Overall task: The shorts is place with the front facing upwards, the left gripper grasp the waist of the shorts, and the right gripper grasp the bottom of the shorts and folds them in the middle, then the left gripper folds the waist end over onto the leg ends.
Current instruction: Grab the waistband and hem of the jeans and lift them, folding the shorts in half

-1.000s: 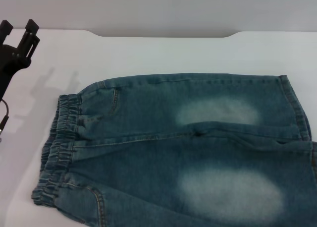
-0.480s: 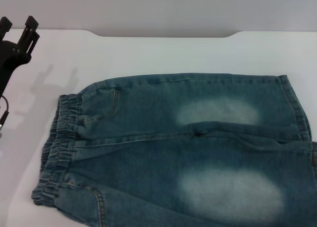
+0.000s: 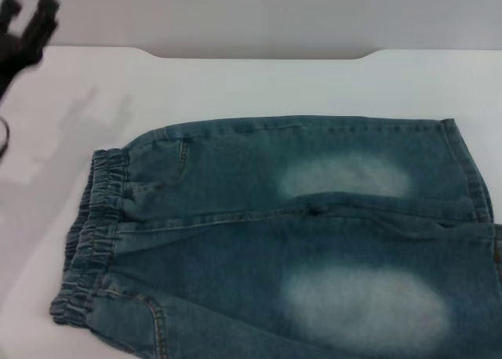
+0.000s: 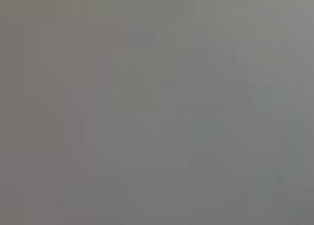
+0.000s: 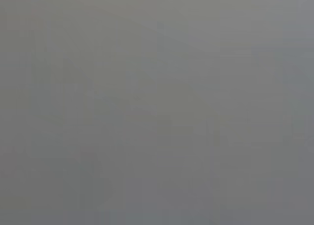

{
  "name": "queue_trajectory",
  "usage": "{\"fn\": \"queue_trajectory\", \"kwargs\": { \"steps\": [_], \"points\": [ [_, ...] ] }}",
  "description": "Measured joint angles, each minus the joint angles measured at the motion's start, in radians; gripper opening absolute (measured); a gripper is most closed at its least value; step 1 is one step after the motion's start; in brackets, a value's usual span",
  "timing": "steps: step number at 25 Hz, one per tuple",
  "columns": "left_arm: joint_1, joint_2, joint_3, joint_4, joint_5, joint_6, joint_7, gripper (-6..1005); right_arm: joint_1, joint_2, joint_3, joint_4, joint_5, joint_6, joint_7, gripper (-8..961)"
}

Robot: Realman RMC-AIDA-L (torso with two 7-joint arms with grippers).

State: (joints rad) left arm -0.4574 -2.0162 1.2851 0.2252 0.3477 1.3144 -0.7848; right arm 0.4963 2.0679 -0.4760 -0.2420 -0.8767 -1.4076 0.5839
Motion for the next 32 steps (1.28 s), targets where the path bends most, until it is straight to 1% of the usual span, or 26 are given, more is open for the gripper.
{"fn": "queue_trajectory", "kwargs": {
  "steps": [1, 3, 4, 5, 6, 8, 11, 14, 16, 17, 18, 19, 21, 22, 23, 25, 26, 27, 30, 32],
  "points": [
    [0.007, 0.018, 0.011, 0.049, 0.038, -0.008, -0.070, 680, -0.025, -0.001, -0.022, -0.081, -0.066, 0.003, 0.136, 474],
    [0.013, 0.064, 0.018, 0.155, 0.122, -0.025, -0.234, 680, -0.074, -0.002, -0.050, -0.264, -0.220, -0.012, 0.403, 474],
    [0.014, 0.090, 0.016, 0.214, 0.181, -0.035, -0.328, 680, -0.094, -0.004, -0.057, -0.342, -0.277, -0.026, 0.494, 474],
    [0.013, 0.109, 0.012, 0.254, 0.227, -0.041, -0.401, 680, -0.114, -0.004, -0.060, -0.430, -0.343, -0.051, 0.597, 474],
    [0.012, 0.140, 0.002, 0.321, 0.300, -0.048, -0.517, 680, -0.134, -0.004, -0.061, -0.521, -0.409, -0.083, 0.697, 474],
    [0.010, 0.182, -0.030, 0.422, 0.421, -0.050, -0.686, 680, -0.158, -0.006, -0.054, -0.658, -0.513, -0.135, 0.839, 474],
    [0.006, 0.219, -0.114, 0.555, 0.606, -0.032, -0.882, 680, -0.181, -0.008, -0.024, -0.840, -0.661, -0.219, 1.041, 475],
    [-0.008, 0.244, -0.223, 0.673, 0.844, 0.023, -1.106, 680, -0.184, -0.010, 0.014, -0.986, -0.807, -0.306, 1.205, 475],
    [-0.029, 0.258, -0.333, 0.757, 1.054, 0.123, -1.266, 680, -0.179, -0.012, 0.036, -1.071, -0.899, -0.368, 1.303, 475],
    [-0.037, 0.261, -0.376, 0.783, 1.123, 0.169, -1.315, 680, -0.177, -0.013, 0.043, -1.102, -0.927, -0.386, 1.332, 475],
    [-0.042, 0.263, -0.401, 0.794, 1.157, 0.199, -1.339, 680, -0.176, -0.013, 0.053, -1.143, -0.961, -0.408, 1.371, 475],
    [-0.053, 0.268, -0.460, 0.820, 1.225, 0.266, -1.384, 680, -0.175, -0.013, 0.061, -1.189, -0.992, -0.428, 1.412, 475],
    [-0.053, 0.268, -0.460, 0.820, 1.225, 0.266, -1.384, 680, -0.173, -0.012, 0.068, -1.258, -1.042, -0.459, 1.479, 475],
    [-0.062, 0.275, -0.512, 0.838, 1.279, 0.324, -1.419, 680, -0.169, -0.012, 0.069, -1.299, -1.075, -0.478, 1.514, 475],
    [-0.074, 0.296, -0.590, 0.857, 1.364, 0.439, -1.483, 680, -0.162, -0.013, 0.069, -1.338, -1.110, -0.495, 1.552, 475],
    [-0.075, 0.315, -0.623, 0.864, 1.412, 0.509, -1.532, 680, -0.148, -0.014, 0.067, -1.403, -1.181, -0.525, 1.609, 475],
    [-0.075, 0.315, -0.623, 0.864, 1.412, 0.509, -1.532, 680, -0.138, -0.014, 0.063, -1.436, -1.224, -0.543, 1.640, 475],
    [-0.071, 0.326, -0.632, 0.870, 1.447, 0.554, -1.564, 680, -0.127, -0.014, 0.057, -1.461, -1.262, -0.559, 1.668, 475],
    [-0.058, 0.331, -0.633, 0.886, 1.493, 0.617, -1.592, 680, -0.107, -0.014, 0.032, -1.490, -1.339, -0.595, 1.722, 475],
    [-0.045, 0.324, -0.615, 0.895, 1.549, 0.661, -1.595, 680, -0.100, -0.014, -0.003, -1.496, -1.385, -0.620, 1.740, 475]
  ]
}}
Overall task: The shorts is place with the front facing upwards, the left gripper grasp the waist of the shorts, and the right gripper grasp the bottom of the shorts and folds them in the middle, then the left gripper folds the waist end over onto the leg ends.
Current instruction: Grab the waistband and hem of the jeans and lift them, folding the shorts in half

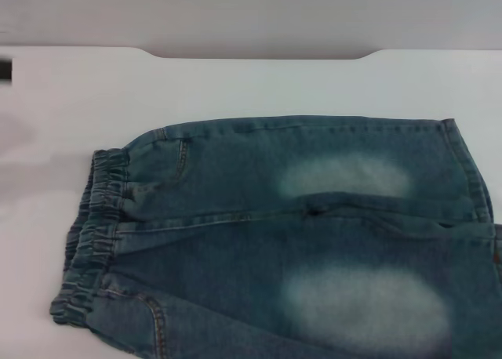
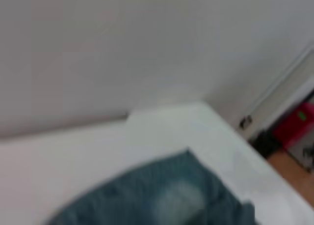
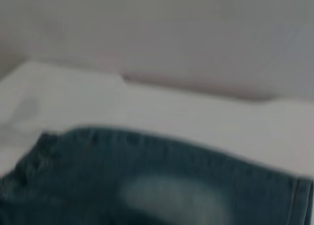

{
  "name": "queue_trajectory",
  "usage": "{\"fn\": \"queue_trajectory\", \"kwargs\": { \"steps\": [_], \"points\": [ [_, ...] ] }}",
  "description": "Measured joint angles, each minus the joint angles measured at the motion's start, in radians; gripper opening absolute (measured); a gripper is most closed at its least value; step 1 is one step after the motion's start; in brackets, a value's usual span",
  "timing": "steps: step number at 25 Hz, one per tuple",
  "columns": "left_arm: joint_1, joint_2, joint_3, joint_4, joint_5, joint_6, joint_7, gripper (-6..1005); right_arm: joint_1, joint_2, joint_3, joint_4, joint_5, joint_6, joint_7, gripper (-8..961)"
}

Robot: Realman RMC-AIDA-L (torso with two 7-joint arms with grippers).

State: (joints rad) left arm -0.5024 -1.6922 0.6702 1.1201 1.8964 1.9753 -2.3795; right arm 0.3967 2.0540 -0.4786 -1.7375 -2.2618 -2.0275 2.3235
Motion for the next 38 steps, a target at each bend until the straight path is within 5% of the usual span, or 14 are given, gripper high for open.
{"fn": "queue_trajectory", "kwargs": {
  "steps": [8, 14, 21, 29, 38],
  "points": [
    [0.027, 0.004, 0.086, 0.044, 0.051, 0.028, 0.016, 680, 0.034, 0.006, -0.154, -0.021, -0.234, -0.078, 0.017, 475],
    [0.009, 0.035, 0.179, 0.050, 0.065, 0.036, -0.043, 679, 0.071, 0.002, -0.229, -0.024, -0.378, -0.135, 0.025, 474],
    [0.009, -0.023, 0.282, 0.037, 0.178, 0.034, -0.038, 679, 0.046, 0.013, -0.261, -0.014, -0.385, -0.130, 0.013, 474],
    [0.017, -0.059, 0.299, 0.031, 0.320, 0.029, -0.021, 679, 0.020, 0.020, -0.254, 0.023, -0.381, -0.085, -0.019, 475],
    [0.008, -0.145, 0.277, 0.023, 0.524, -0.006, 0.038, 679, 0.023, 0.020, -0.264, 0.062, -0.377, -0.053, -0.029, 475]
  ]
}}
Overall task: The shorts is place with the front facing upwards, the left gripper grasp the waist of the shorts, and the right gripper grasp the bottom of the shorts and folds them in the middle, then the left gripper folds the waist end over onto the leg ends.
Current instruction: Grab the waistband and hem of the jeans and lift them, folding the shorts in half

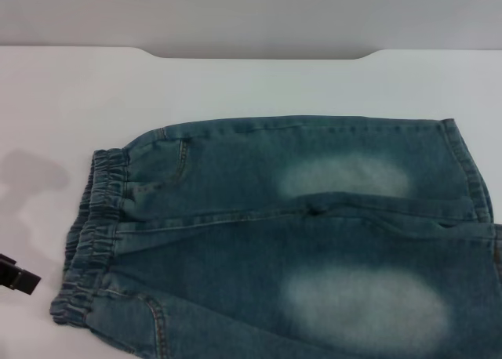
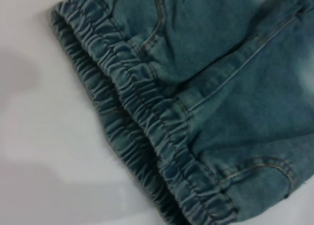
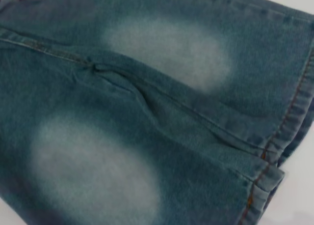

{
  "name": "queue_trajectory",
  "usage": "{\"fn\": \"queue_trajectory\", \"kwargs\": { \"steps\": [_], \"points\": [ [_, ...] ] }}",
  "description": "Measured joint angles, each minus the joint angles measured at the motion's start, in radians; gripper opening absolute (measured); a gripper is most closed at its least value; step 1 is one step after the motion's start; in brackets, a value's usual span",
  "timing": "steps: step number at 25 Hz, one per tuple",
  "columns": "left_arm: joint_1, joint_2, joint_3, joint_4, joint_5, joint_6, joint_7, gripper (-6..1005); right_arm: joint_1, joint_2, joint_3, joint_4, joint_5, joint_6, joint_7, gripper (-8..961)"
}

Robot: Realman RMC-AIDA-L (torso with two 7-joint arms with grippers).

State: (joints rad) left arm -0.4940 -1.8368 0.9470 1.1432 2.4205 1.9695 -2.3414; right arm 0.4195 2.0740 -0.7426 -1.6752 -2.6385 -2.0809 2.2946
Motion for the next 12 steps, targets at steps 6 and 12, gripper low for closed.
{"fn": "queue_trajectory", "kwargs": {
  "steps": [6, 12],
  "points": [
    [0.000, -0.049, -0.001, -0.009, 0.056, -0.046, 0.025, 679, -0.003, 0.000, -0.002, 0.003, 0.012, 0.025, 0.000, 474],
    [-0.006, -0.093, 0.001, -0.032, 0.157, -0.057, 0.057, 678, -0.004, 0.000, 0.000, 0.006, 0.025, 0.041, -0.001, 474]
  ]
}}
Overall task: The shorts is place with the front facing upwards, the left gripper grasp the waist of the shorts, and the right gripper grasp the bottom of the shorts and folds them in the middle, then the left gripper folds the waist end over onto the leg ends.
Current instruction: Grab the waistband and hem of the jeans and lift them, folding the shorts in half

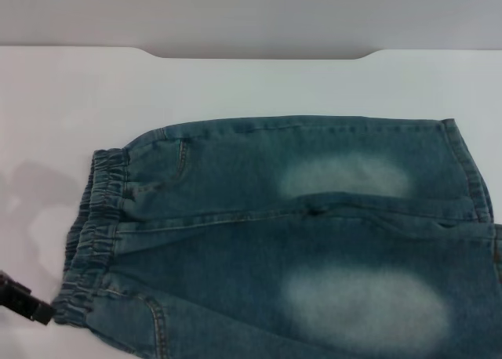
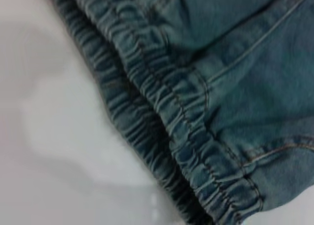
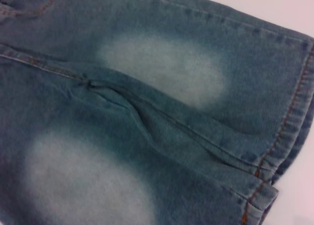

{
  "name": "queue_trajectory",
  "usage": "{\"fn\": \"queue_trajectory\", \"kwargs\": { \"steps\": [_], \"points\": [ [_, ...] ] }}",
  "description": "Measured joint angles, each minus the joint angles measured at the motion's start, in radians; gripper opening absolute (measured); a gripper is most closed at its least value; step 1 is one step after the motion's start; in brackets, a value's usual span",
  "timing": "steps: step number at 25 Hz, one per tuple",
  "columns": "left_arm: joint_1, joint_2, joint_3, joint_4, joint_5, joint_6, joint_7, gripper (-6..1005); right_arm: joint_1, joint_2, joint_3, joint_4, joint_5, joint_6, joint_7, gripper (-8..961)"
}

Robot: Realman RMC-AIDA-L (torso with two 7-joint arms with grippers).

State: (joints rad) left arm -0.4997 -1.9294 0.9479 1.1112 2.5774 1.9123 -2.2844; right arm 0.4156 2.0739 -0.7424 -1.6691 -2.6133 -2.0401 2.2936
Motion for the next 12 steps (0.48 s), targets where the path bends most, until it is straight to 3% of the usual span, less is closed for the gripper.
{"fn": "queue_trajectory", "kwargs": {
  "steps": [12],
  "points": [
    [0.003, -0.019, -0.005, -0.015, 0.008, -0.020, 0.018, 678, -0.002, 0.000, 0.000, 0.021, 0.027, 0.009, 0.000, 474]
  ]
}}
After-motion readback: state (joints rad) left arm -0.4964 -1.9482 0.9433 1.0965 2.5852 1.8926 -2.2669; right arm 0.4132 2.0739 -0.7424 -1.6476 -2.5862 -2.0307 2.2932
